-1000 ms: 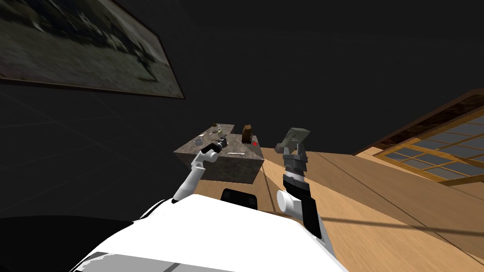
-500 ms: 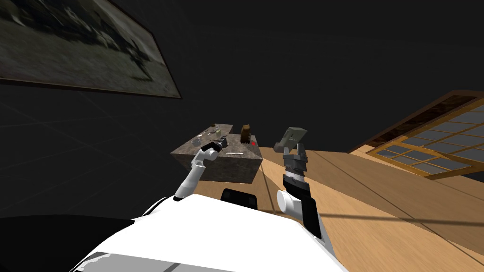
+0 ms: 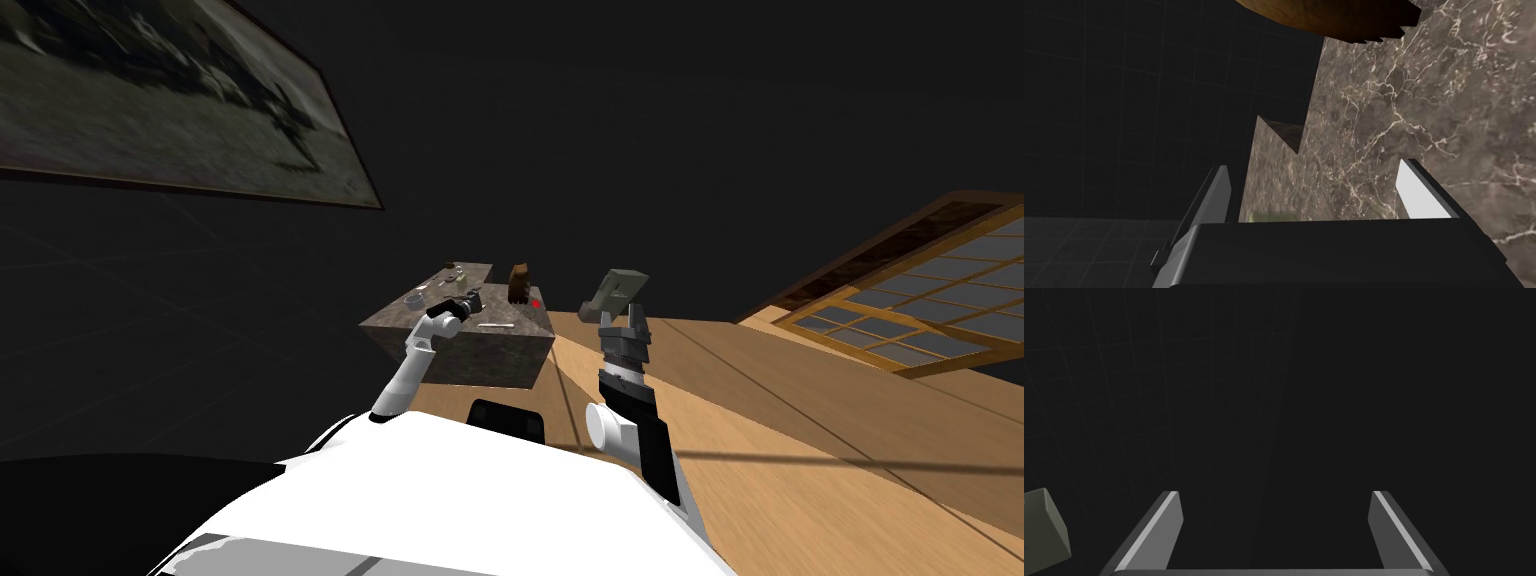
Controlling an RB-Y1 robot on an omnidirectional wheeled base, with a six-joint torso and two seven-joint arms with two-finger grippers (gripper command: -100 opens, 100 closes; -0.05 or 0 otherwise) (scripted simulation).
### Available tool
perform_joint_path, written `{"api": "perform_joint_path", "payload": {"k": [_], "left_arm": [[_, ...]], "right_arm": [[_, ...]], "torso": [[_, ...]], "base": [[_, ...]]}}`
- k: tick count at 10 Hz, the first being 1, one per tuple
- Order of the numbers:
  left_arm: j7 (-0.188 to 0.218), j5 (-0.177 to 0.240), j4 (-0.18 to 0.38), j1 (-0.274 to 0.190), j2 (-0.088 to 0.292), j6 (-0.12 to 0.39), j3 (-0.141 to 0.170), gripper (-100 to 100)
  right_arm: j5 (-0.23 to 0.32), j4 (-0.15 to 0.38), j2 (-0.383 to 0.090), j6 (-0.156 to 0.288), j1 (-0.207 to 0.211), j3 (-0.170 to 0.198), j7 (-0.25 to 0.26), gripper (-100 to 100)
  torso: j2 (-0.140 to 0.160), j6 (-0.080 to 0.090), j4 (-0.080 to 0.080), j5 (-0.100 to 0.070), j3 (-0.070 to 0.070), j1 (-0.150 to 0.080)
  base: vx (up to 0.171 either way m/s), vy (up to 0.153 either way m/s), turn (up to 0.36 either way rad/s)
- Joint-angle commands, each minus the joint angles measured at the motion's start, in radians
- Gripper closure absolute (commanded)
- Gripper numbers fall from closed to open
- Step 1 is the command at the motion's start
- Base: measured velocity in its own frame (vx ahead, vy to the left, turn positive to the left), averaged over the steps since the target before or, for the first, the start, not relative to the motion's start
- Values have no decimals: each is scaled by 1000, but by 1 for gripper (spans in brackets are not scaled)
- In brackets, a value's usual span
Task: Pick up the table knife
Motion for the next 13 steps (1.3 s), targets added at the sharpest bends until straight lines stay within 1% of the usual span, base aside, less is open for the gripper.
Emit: {"api": "perform_joint_path", "payload": {"k": [1,2,5,6,13], "left_arm": [[0,0,0,0,0,0,0,-100],[14,26,7,-15,-1,44,11,-100],[14,26,7,-15,-1,44,11,-100],[28,51,13,-30,-2,89,23,-100],[28,51,13,-30,-2,89,23,-100]], "right_arm": [[0,0,0,0,0,0,0,0],[0,0,0,0,0,0,0,0],[0,0,0,0,0,0,0,0],[0,0,0,0,0,0,0,0],[0,0,0,0,0,0,0,0]], "torso": [[0,0,0,0,0,0],[0,0,0,0,0,0],[0,0,0,0,0,0],[0,0,0,0,0,0],[0,0,0,0,0,0]], "base": [[5,-3,-8],[-7,-8,-29],[-4,-9,-31],[6,-7,-26],[4,0,-2]]}}
